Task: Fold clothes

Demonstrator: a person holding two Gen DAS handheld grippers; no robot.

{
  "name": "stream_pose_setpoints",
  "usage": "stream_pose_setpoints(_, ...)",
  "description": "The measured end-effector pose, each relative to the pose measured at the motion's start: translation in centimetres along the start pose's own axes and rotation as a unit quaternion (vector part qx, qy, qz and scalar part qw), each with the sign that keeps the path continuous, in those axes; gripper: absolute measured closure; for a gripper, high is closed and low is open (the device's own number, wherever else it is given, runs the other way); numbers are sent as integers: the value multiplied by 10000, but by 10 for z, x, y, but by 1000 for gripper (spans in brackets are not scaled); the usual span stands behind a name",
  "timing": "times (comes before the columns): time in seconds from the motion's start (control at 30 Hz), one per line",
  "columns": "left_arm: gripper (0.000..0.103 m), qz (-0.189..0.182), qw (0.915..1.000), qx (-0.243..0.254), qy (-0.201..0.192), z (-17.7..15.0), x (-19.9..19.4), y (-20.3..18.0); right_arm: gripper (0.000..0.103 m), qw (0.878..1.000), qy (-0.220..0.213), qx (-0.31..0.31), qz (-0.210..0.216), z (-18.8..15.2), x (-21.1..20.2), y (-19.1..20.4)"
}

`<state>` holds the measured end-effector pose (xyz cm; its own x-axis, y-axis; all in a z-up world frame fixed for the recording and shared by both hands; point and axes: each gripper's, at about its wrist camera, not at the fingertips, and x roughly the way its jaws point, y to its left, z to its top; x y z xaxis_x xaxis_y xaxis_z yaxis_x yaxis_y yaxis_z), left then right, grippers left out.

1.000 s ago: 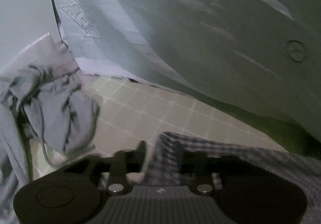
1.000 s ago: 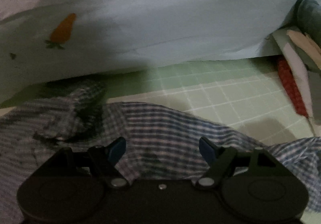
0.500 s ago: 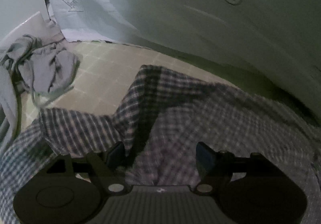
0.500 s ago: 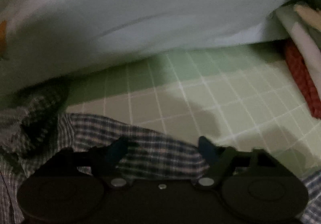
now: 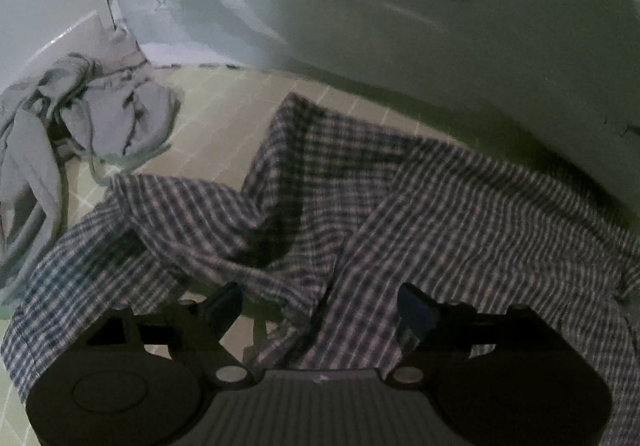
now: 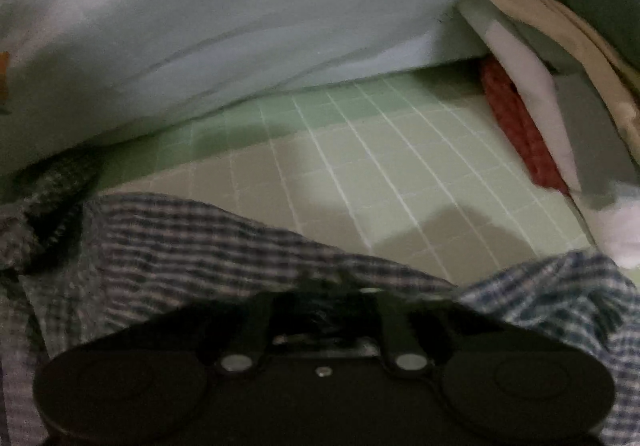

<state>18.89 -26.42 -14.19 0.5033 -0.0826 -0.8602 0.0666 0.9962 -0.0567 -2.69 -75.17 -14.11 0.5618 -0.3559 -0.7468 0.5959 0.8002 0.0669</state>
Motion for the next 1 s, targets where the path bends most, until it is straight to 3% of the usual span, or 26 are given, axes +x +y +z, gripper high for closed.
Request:
stream_pose_setpoints(0.1,15,39,9999,26,126,-3,4,0,23,9992,-199,-195,285,10,7,20)
stream_pose_setpoints(0.37,12,114,9989,218,403,-11,23,-8,22,9847,-41,-1312,1146,35,49,87)
stream_pose_setpoints(0.43,11,130,9988,229,408,-9,25,-9,29,9796,17,-1579,1242,37,56,98)
stream_pose_setpoints(0.53,10,156,9988,232,404,-8,27,-10,92,9762,128,-1659,1389,38,59,100)
stream_pose_setpoints(0.57,9,167,9988,232,400,-7,28,-10,102,9750,165,-1686,1438,38,59,101)
stream_pose_setpoints(0.7,4,210,9988,234,385,-6,32,-11,102,9838,-131,-1501,973,34,45,82)
stream_pose_setpoints(0.93,0,165,9990,170,388,-4,34,-9,100,9944,-77,-1004,336,27,39,52)
stream_pose_setpoints(0.97,0,165,9990,138,398,-4,33,-8,98,9953,-69,-932,244,26,38,47)
stream_pose_setpoints(1.0,0,164,9990,107,409,-4,33,-7,86,9962,-89,-843,179,25,35,44)
